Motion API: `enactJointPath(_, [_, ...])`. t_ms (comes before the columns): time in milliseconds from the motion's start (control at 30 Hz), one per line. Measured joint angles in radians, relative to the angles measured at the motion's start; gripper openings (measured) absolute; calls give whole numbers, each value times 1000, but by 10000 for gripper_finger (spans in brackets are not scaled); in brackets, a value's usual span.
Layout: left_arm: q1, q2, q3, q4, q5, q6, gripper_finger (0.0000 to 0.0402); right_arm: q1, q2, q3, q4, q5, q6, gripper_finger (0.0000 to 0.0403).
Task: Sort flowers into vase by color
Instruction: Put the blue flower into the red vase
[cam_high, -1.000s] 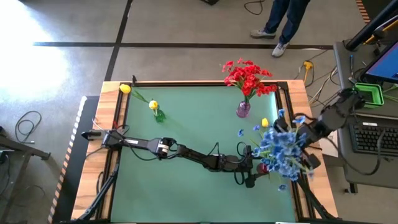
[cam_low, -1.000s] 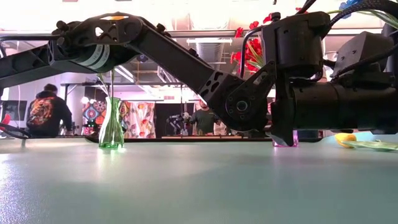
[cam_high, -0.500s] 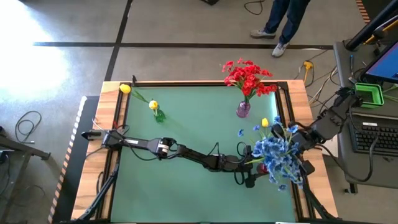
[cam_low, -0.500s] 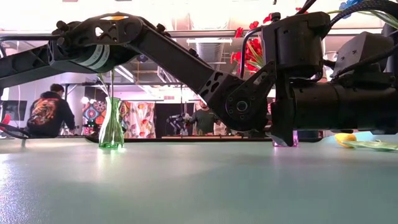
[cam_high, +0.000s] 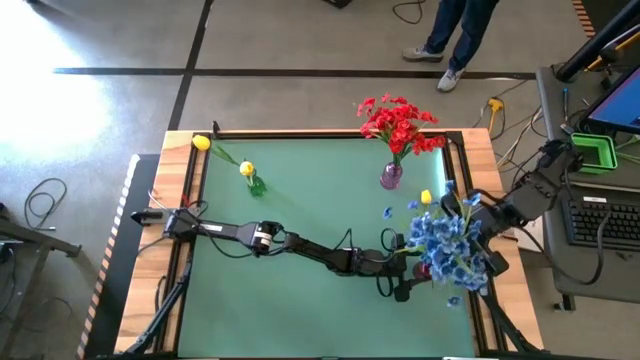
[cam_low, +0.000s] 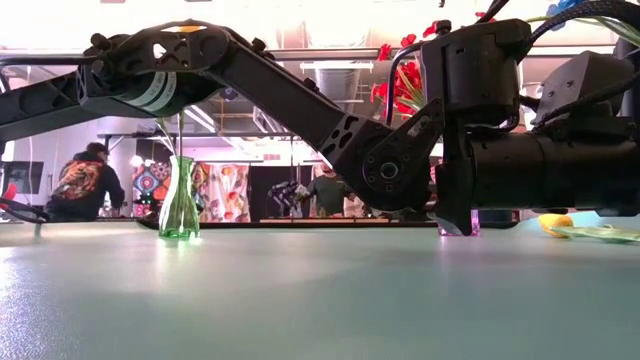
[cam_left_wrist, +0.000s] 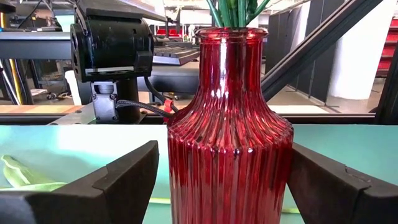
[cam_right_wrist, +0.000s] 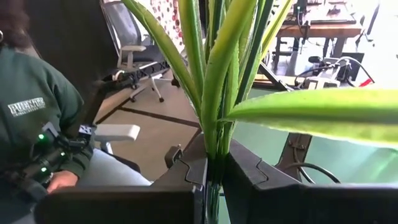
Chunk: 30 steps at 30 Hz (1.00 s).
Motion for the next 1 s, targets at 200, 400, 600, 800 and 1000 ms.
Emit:
enactJointPath(200, [0, 0, 0, 0, 0, 0, 309, 0, -30, 0, -19, 0, 3, 22])
enactJointPath(400, [0, 0, 0, -1, 0, 0, 309, 0, -28, -1, -19, 0, -10, 22])
enactJointPath(600, [0, 0, 0, -1, 0, 0, 309, 0, -30, -27, -19, -2, 8, 22])
enactJointPath(800, [0, 0, 0, -1, -1, -1, 309, 0, -30, -65, -20, -3, 15, 22])
enactJointPath(1000, [0, 0, 0, -2, -1, -1, 309, 0, -30, -76, -18, -11, 15, 22])
